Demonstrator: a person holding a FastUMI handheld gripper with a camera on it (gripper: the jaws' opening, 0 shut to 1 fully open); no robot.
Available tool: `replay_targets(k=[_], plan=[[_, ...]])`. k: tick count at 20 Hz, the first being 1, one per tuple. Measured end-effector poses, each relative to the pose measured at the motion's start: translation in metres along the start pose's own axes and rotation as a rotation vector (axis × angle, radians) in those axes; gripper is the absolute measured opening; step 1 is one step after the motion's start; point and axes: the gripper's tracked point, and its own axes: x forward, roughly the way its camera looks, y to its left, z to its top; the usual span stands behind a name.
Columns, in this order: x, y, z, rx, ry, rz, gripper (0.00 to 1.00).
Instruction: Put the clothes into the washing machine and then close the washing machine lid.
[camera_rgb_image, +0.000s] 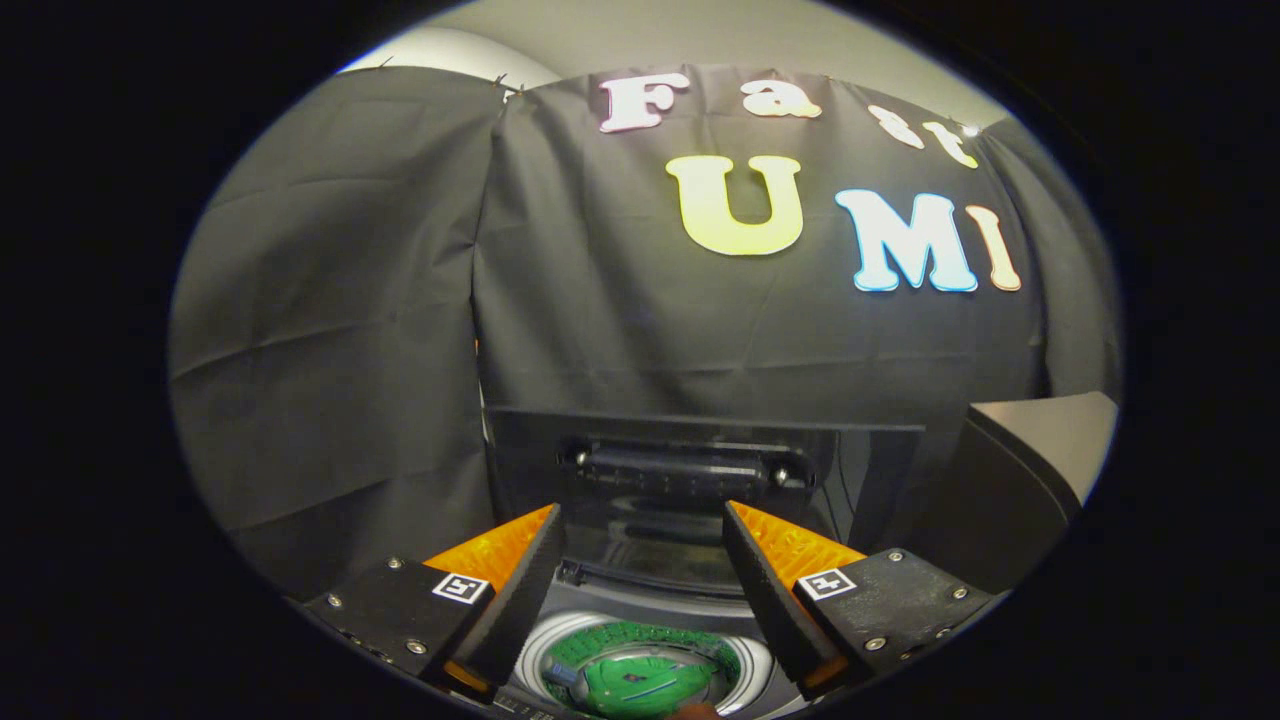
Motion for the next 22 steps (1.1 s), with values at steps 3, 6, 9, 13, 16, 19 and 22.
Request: replay_targets(k=[3,6,9,13,16,19,22], plan=[[0.012,-0.003,0.027,0.005,-0.048,-0.009,0.96],[0.026,-0.007,0.052,0.017,-0.088,-0.032,0.96],[0.043,-0.012,0.072,0.026,-0.109,-0.053,0.96],[0.071,-0.02,0.087,0.036,-0.099,-0.087,0.96],[0.093,-0.024,0.097,0.044,-0.093,-0.107,0.96],[0.109,-0.028,0.097,0.037,-0.06,-0.127,0.96],[0.123,-0.034,0.088,0.045,-0.015,-0.143,0.96]])
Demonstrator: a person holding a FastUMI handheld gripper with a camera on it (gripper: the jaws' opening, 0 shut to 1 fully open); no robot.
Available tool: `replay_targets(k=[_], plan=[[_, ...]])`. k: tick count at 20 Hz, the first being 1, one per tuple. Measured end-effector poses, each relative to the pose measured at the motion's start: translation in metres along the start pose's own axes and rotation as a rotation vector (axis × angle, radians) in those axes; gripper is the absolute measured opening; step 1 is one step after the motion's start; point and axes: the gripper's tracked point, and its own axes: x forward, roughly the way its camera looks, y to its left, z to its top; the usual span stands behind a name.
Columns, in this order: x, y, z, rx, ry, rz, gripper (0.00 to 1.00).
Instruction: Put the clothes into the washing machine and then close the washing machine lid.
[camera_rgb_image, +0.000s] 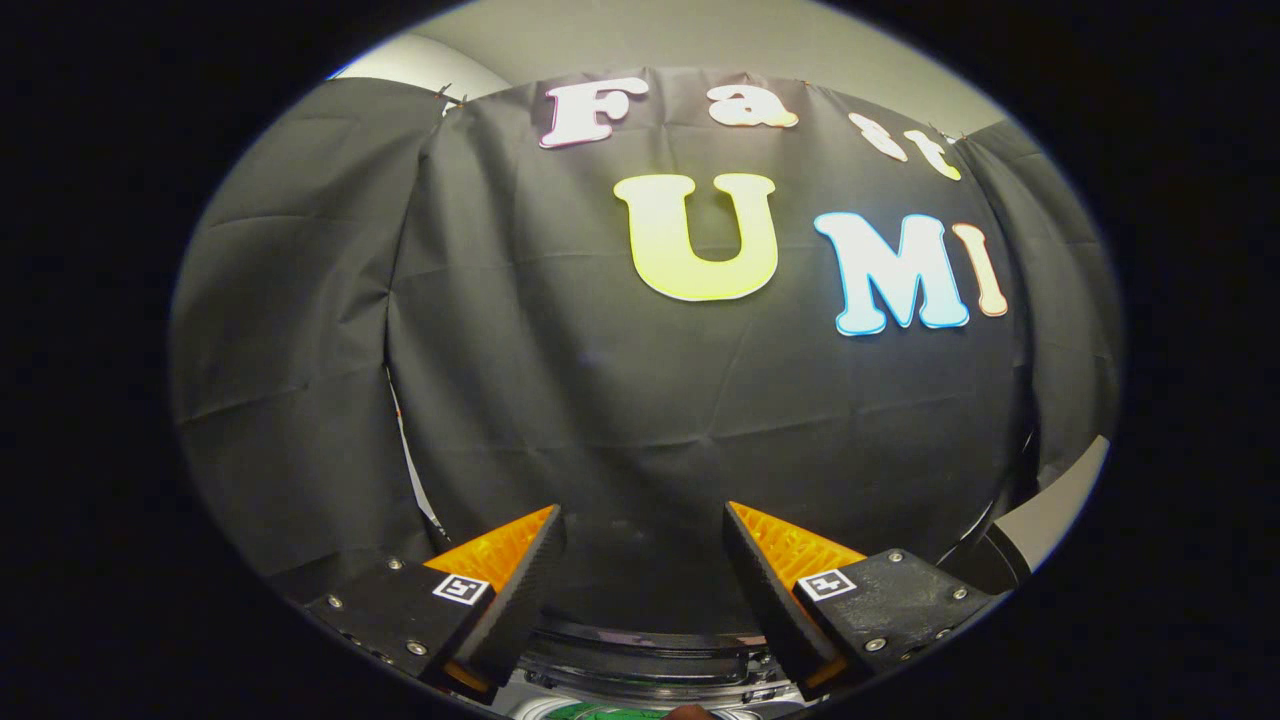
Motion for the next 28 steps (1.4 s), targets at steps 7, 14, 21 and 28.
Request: replay_targets(k=[7,14,21,28], plan=[[0.005,-0.005,-0.05,0.004,0.18,-0.008,0.96],[-0.007,-0.006,-0.055,0.016,0.189,-0.014,0.96],[-0.032,-0.002,-0.062,0.009,0.182,-0.006,0.96],[-0.077,0.011,-0.079,0.006,0.187,0.021,0.95]])
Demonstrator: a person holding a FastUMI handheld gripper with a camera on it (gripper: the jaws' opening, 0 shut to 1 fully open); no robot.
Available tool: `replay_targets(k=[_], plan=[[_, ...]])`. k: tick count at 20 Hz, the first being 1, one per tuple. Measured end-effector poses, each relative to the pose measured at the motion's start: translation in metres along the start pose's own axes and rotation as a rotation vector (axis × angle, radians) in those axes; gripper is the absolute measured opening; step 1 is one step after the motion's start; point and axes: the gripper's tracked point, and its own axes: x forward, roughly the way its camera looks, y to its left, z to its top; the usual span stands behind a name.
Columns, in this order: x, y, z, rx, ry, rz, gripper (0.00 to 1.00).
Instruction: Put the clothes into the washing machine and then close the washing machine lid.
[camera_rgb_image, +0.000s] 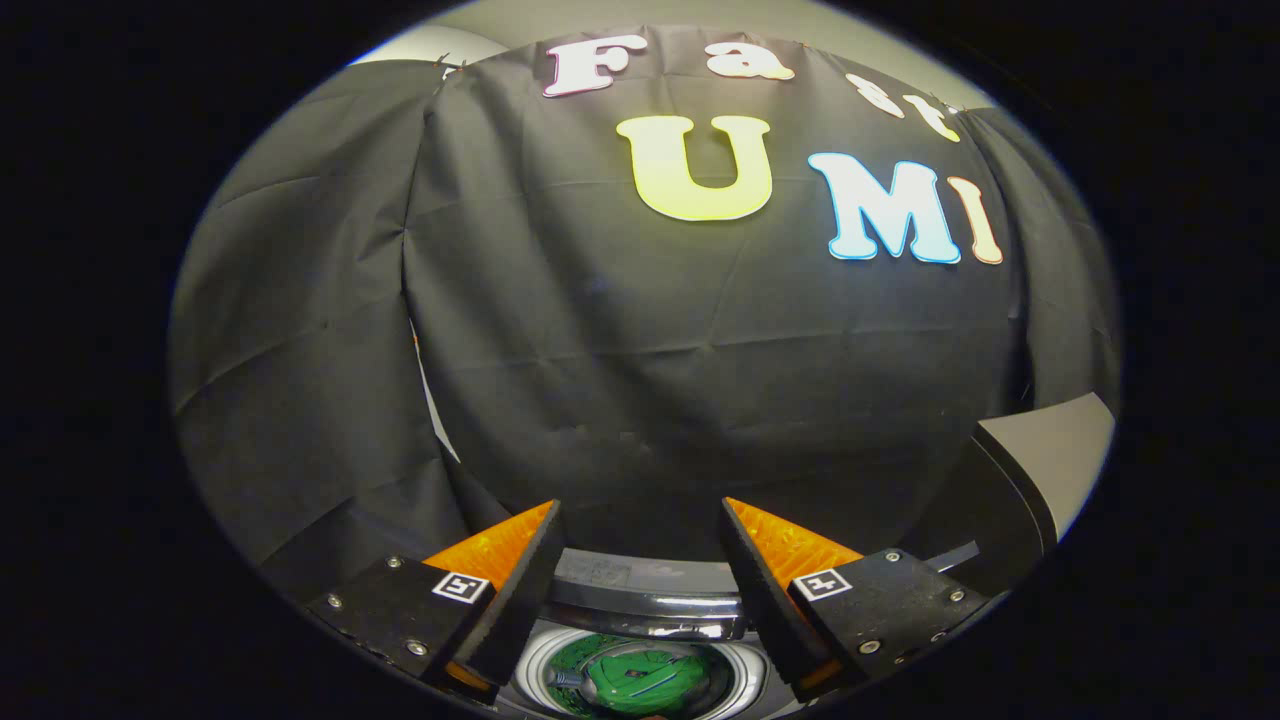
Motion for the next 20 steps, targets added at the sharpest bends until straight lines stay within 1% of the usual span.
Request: replay_targets(k=[8,15,18,20], plan=[[-0.035,0.012,-0.039,0.001,0.02,0.039,0.94],[-0.059,0.015,-0.109,-0.015,0.122,0.066,0.93],[-0.071,0.022,-0.131,-0.031,0.147,0.088,0.93],[-0.078,0.027,-0.136,-0.041,0.145,0.101,0.93]])
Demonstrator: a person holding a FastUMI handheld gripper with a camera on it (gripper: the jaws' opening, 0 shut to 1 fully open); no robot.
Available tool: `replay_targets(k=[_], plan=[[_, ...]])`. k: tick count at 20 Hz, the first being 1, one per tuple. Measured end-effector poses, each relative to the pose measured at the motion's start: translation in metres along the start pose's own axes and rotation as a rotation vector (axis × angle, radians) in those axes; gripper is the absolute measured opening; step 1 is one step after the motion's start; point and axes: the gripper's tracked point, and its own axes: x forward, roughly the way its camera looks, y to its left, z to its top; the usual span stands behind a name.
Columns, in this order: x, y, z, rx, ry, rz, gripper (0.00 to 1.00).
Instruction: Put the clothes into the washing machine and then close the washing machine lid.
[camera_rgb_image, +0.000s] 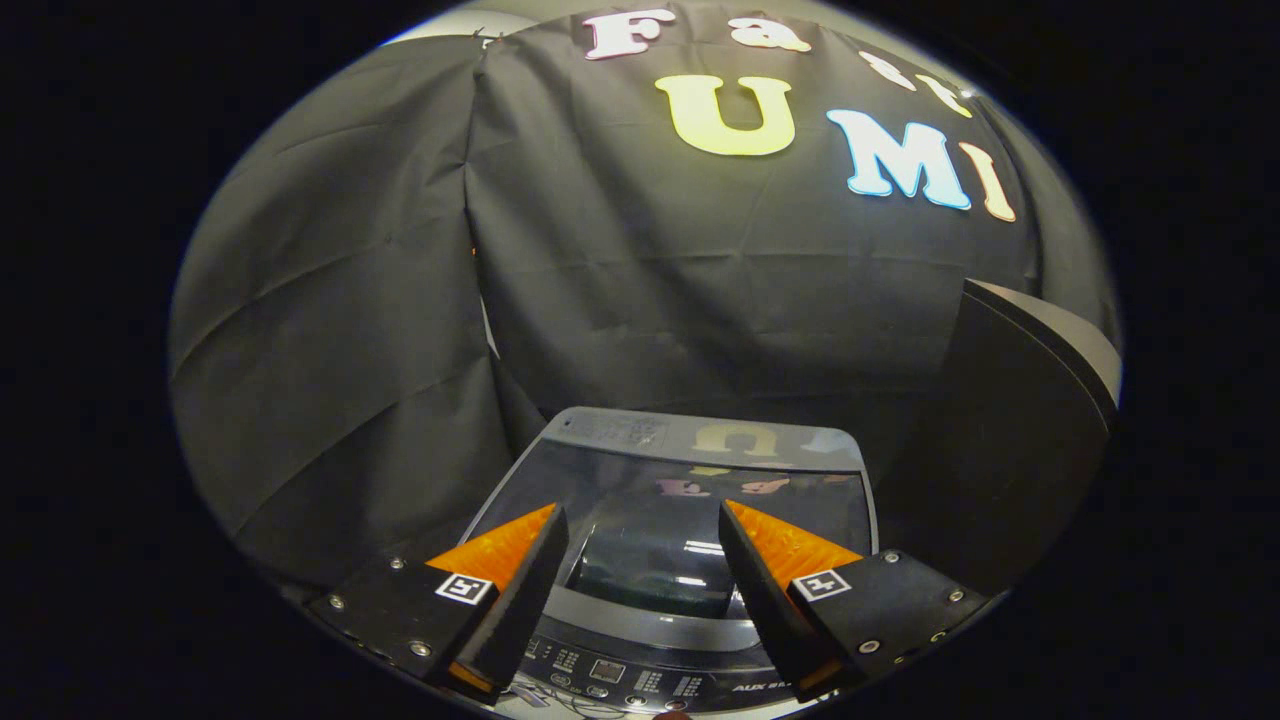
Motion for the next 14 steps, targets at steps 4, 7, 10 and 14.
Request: replay_targets(k=[4,7,10,14], plan=[[-0.028,0.008,0.009,0.008,-0.059,0.022,0.93],[-0.061,0.006,0.022,-0.012,-0.132,0.031,0.94],[-0.097,-0.009,0.03,-0.015,-0.194,0.028,0.94],[-0.152,-0.039,0.045,0.007,-0.274,0.006,0.94]])
